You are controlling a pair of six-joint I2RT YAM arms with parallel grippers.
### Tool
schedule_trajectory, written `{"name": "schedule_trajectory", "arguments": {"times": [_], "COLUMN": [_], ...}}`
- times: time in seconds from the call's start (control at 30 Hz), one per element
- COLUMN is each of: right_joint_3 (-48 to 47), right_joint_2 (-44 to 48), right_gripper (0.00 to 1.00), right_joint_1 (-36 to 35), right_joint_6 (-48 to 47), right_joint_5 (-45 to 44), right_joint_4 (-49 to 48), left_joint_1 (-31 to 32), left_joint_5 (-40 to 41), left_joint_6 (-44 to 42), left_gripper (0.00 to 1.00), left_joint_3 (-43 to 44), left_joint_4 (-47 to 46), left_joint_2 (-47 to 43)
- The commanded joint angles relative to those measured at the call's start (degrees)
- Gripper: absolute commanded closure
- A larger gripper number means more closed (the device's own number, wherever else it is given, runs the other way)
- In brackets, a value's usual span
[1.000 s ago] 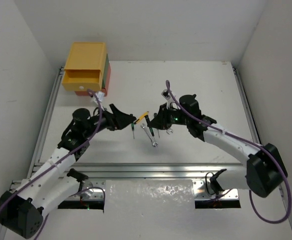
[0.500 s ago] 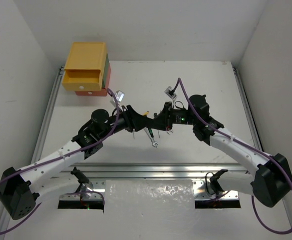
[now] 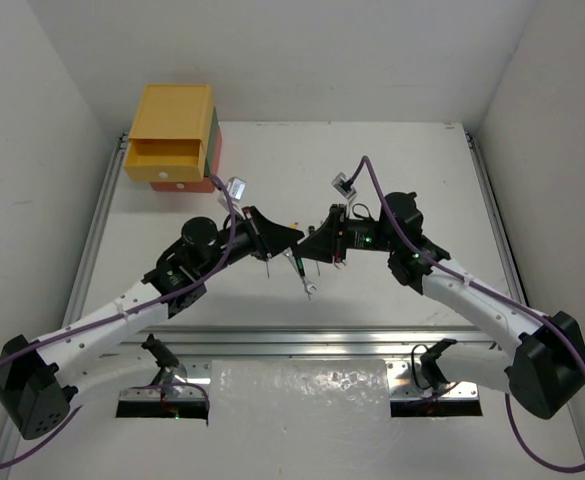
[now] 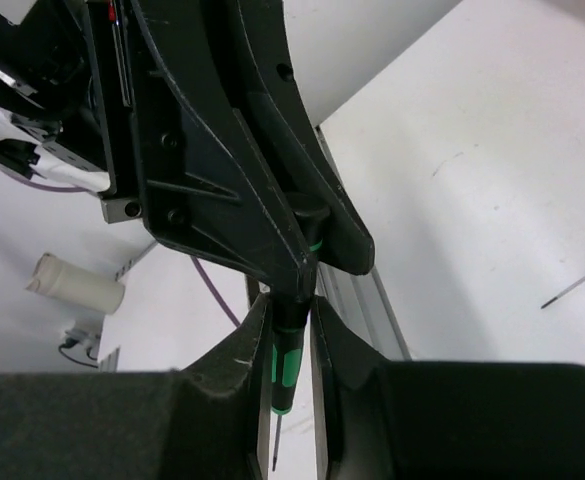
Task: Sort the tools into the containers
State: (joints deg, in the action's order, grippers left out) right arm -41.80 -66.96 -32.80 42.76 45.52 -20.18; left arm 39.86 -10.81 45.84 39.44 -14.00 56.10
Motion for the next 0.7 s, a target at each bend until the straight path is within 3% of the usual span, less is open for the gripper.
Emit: {"name": "schedule_trajectory", "arguments": {"times": [0.0,0.1,0.17,0.23,0.4,0.5,0.57,0.67], "right_joint_3": [0.6,0.8,0.8,1.0,0.1,-1.0,-1.8,-2.8], "right_joint_2": [1.2,0.7,0.6,1.3,4.1,6.7,9.1,11.8], "right_gripper": [0.81,0.80,0.52,0.32,0.15,0.10,0.08,0.06], "right_joint_1": [-0.4,-0.4,-0.4,-0.3,0.3,1.8,2.6,3.0], "right_joint_6": [2.7,4.6,4.8,4.2,-1.3,-3.6,-3.8,-4.3], "right_joint_5": [3.6,5.1,5.1,3.8,-2.4,-12.5,-24.8,-31.0], "right_joint_4": [-8.7,-11.8,-12.5,-11.7,-0.8,9.7,19.5,26.8], "left_joint_1": [0.2,0.2,0.1,0.0,-2.1,-12.0,-23.3,-36.4], "left_joint_5": [5.5,7.2,8.3,11.6,22.8,24.0,23.8,24.2], "left_joint_6": [1.5,3.0,2.9,2.2,-0.6,-0.4,-0.1,0.3], "left_gripper": [1.00,1.00,1.00,1.00,1.00,1.00,1.00,1.00], "left_joint_3": [0.6,-1.0,-0.8,1.7,10.8,17.9,21.2,28.7], "left_joint_4": [-1.6,-3.7,-2.6,0.4,17.0,24.4,28.8,32.2], "left_joint_2": [-2.4,-4.8,-5.6,-5.6,-2.8,0.1,3.2,10.0]}}
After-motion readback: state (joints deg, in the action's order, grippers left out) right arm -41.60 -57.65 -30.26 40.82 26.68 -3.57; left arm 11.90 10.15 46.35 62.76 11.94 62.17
